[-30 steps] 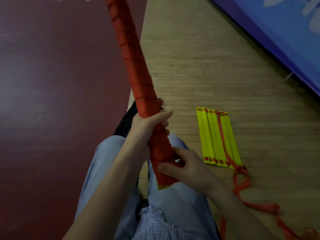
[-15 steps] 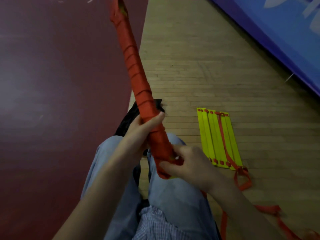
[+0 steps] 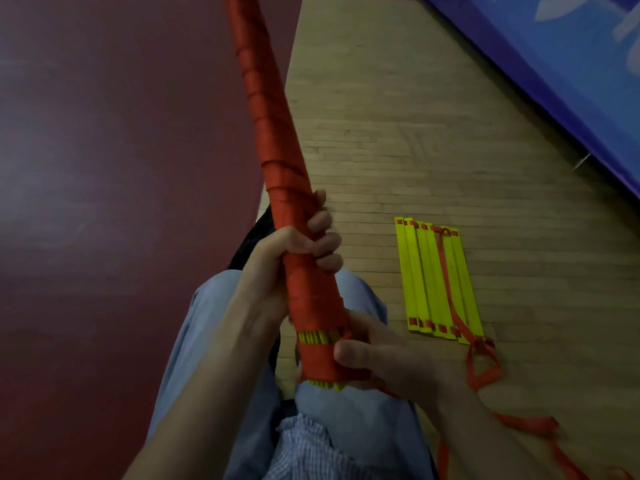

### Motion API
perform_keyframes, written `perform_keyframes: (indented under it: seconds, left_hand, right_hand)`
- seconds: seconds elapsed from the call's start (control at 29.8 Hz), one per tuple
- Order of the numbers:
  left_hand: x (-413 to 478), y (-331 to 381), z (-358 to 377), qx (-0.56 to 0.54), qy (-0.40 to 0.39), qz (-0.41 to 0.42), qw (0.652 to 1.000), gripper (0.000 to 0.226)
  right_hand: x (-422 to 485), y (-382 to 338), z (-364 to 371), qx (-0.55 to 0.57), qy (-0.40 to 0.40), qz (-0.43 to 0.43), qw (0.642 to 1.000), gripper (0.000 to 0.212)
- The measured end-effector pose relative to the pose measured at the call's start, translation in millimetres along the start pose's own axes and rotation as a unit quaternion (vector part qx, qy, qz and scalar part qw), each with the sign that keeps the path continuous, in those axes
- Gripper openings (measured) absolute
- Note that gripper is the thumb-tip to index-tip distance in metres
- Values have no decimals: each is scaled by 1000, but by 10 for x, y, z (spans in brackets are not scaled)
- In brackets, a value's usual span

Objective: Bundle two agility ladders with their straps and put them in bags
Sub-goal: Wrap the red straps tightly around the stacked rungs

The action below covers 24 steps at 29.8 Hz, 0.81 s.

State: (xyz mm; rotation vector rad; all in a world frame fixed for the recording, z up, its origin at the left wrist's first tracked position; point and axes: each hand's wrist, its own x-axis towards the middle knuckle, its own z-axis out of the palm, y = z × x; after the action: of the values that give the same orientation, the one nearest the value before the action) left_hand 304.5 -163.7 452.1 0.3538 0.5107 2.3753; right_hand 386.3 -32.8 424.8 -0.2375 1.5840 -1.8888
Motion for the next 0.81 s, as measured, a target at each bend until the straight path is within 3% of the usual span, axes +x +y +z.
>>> perform_keyframes:
  seconds: [0.07,0.1,0.17,0.24,0.27,0.34,0.47,0.54,0.57,0.67,0.71,0.81]
  left_hand:
    - [-5,85,59,67,-34,-27,997,66]
    - [-10,125,97,141,-13,-37,989,67]
    - [-25,172,151,282,92,-38,954,60]
    - [-52,152,163,333,171,-15,927,51]
    - [-66,129,138,337,188,-8,922,46]
    - [-100,70,54,333,208,-17,919,42]
    - [-135,-17,-39,272,200,-31,941,27]
    - [-158,-43,-56,277,186,-31,942,28]
    - [-163,-54,-62,282,181,-29,942,32]
    - [-166,-35,-63,252,161,-11,954,48]
    - [-160,-34,-62,235,147,-6,961,50]
    - [-152,-56,-62,198,107,4,974,48]
  right_hand:
    - [-15,-74,66,12,15,-41,999,50]
    - [-26,-115,90,-1,38,-55,998,46]
    - [-44,-205,148,-54,100,-53,992,32]
    - [-80,-255,204,-188,161,-41,968,19]
    - [-102,-299,237,-290,184,-31,939,19]
    - [-140,-347,256,-478,207,-16,854,43]
    - [-207,-370,194,-575,233,-29,784,68]
    - [-210,-277,99,-638,255,-102,720,70]
    - [-217,-241,59,-630,270,-131,716,67]
    - [-213,-197,-12,-450,203,-157,855,60]
    - [-199,-170,-33,-395,196,-169,881,56]
    - [-159,-124,-45,-301,212,-160,916,53]
